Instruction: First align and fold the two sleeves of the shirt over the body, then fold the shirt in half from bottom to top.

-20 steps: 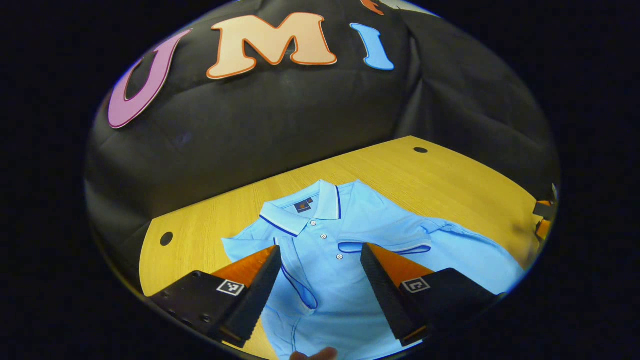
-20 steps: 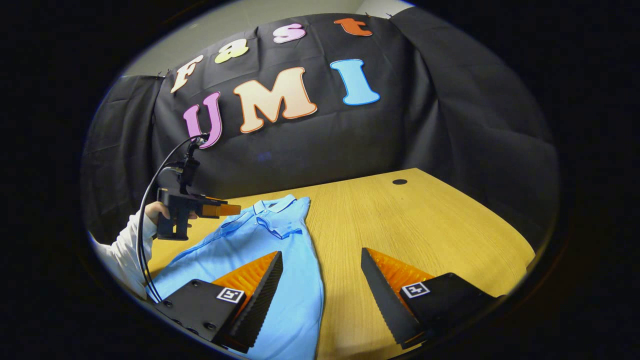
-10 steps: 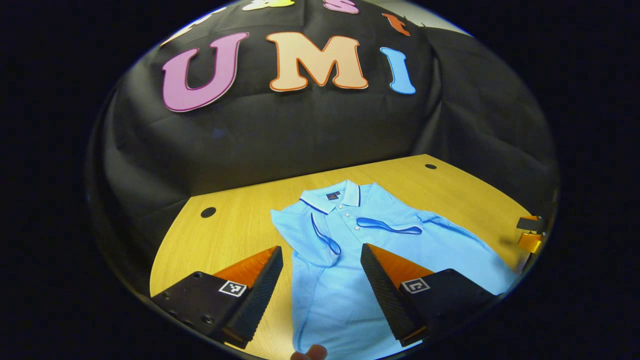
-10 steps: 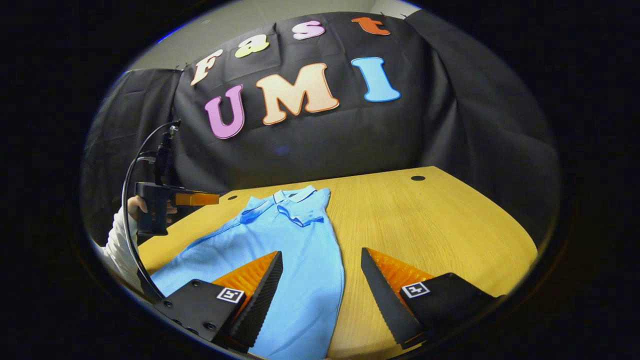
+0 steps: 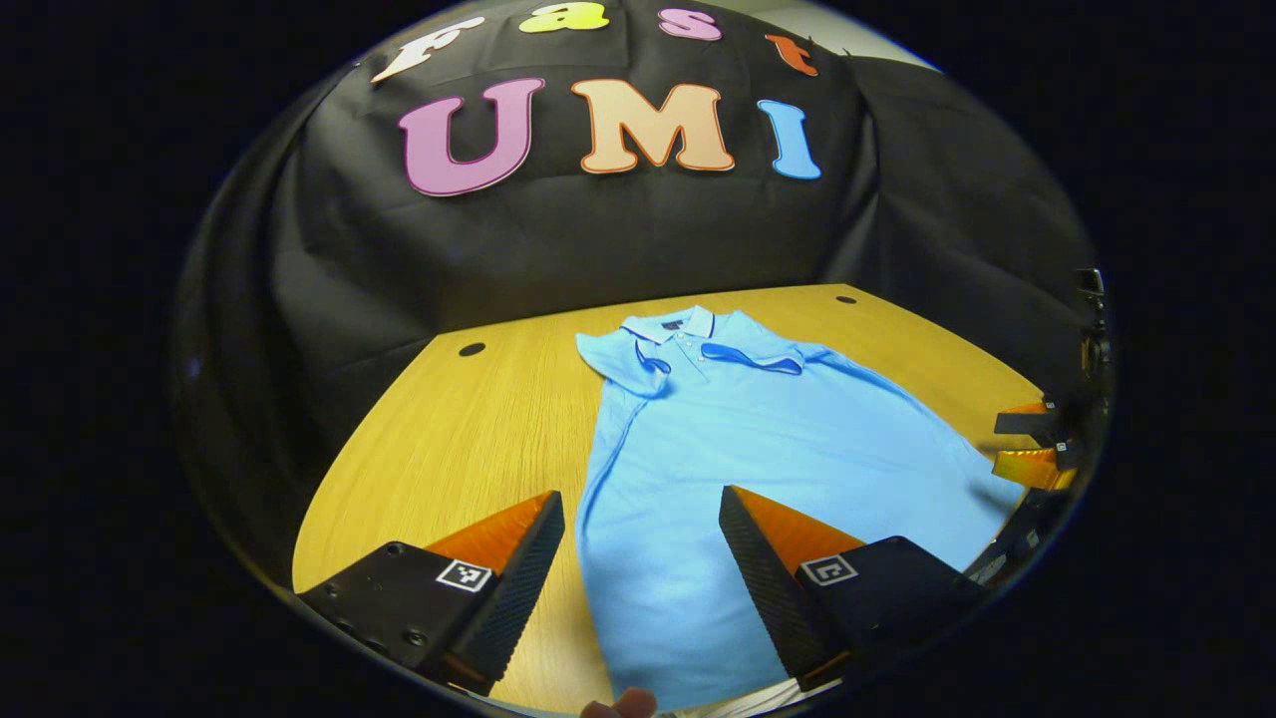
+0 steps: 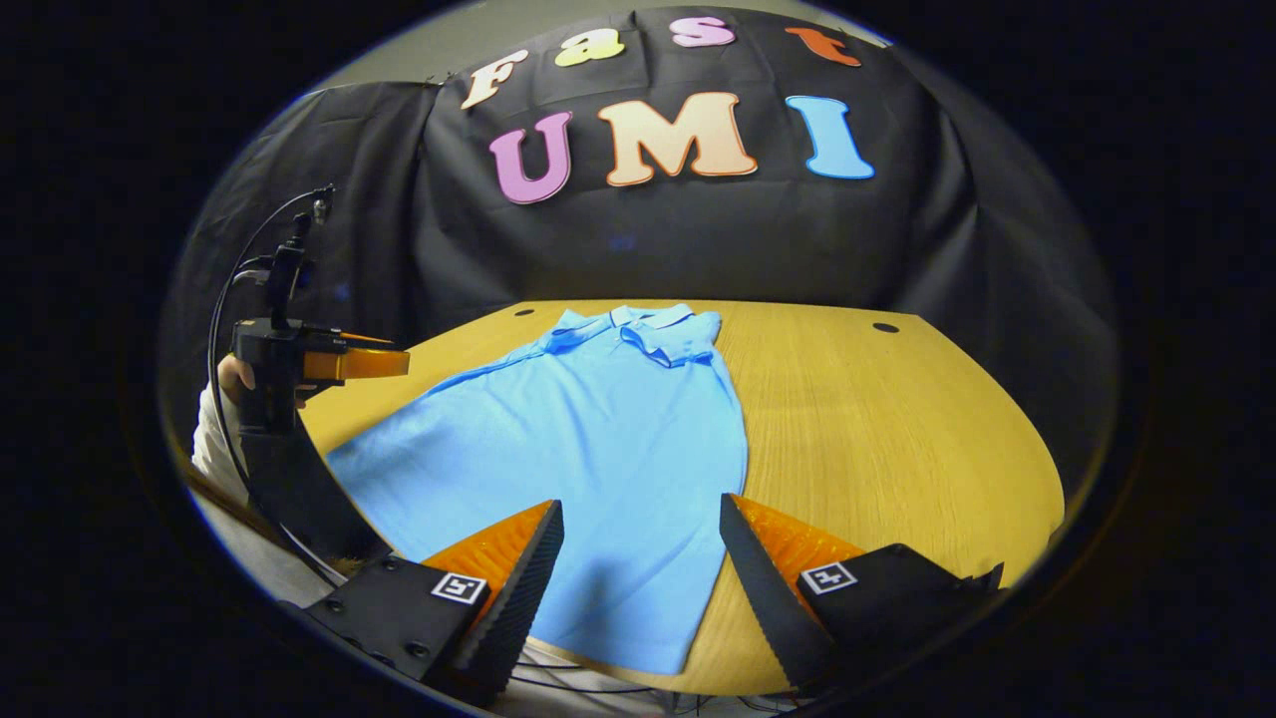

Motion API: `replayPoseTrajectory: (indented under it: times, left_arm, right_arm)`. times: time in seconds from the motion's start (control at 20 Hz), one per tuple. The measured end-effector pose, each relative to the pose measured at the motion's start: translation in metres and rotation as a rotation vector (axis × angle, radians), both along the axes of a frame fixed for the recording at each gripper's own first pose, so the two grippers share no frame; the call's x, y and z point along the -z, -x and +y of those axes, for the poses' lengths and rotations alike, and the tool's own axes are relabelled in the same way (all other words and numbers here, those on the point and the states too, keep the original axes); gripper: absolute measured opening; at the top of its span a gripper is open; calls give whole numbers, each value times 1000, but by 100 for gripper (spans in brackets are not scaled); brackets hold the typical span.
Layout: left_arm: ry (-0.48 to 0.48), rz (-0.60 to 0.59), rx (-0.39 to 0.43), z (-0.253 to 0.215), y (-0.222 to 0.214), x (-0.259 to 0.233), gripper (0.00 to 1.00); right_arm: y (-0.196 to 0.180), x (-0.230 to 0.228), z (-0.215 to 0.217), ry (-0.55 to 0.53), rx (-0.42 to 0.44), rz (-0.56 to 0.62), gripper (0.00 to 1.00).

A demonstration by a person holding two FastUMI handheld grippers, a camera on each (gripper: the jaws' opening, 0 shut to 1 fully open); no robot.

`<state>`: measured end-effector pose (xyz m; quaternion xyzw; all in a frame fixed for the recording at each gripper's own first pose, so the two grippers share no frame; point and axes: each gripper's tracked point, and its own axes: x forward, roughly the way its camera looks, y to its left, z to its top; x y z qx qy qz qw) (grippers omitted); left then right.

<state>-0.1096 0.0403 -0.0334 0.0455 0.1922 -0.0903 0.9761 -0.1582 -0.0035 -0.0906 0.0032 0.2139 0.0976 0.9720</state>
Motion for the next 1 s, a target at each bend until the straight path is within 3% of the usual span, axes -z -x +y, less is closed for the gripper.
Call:
replayPoseTrajectory:
  times: [0.1, 0.15, 0.45, 0.75, 1.0]
  left_arm:
    - [13, 22, -1, -3, 25, 15, 96]
    - [19, 29, -6, -3, 36, 21, 96]
    - [70, 61, -31, -7, 74, 52, 96]
    - [47, 116, -41, -4, 76, 77, 96]
    - [65, 87, -74, -3, 70, 77, 98]
  right_arm:
    - [11, 10, 0, 1, -6, 18, 94]
    - [15, 12, -1, 1, -6, 20, 98]
    - [25, 34, -2, 85, -23, 73, 98]
    - [28, 34, 2, 84, -36, 63, 98]
    - [26, 33, 8, 70, -34, 57, 98]
